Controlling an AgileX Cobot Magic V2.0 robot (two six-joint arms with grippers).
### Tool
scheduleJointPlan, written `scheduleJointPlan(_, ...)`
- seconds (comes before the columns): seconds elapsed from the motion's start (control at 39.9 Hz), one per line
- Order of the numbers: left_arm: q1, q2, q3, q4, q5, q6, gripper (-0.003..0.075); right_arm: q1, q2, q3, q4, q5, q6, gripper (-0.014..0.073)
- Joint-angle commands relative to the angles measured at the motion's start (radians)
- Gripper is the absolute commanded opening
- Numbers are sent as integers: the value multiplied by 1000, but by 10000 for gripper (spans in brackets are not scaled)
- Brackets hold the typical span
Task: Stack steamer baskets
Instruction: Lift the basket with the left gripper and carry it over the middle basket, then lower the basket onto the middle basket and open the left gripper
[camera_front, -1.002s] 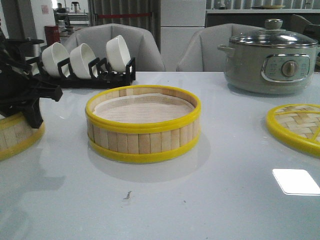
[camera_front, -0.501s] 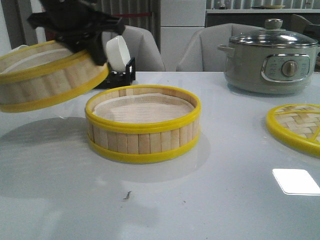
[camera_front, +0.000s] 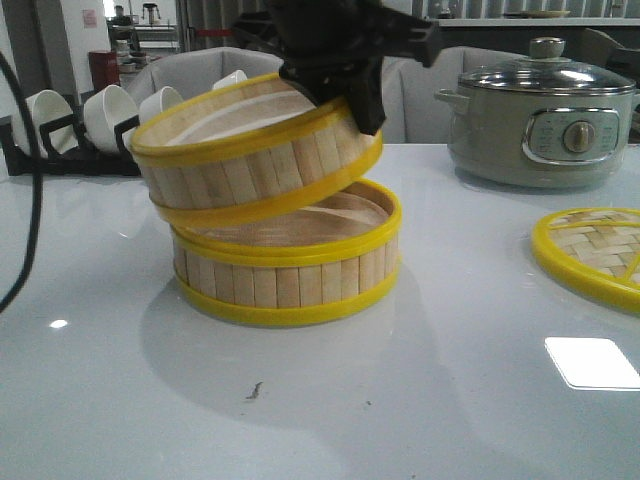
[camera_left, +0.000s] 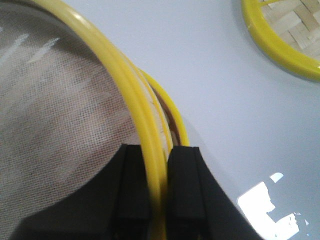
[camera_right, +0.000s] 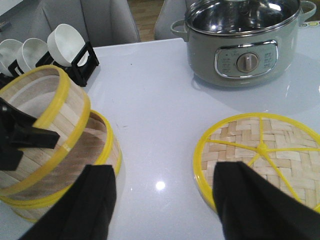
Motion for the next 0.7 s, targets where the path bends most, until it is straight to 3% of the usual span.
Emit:
scheduleJointPlan(0.0,-30,-44,-52,20,-83,14,94,1,4,-42,-3,-76,-9,518)
scheduleJointPlan(0.68,-46,16,-53,-7,-112,14,94,1,4,-42,-3,-76,-9,518)
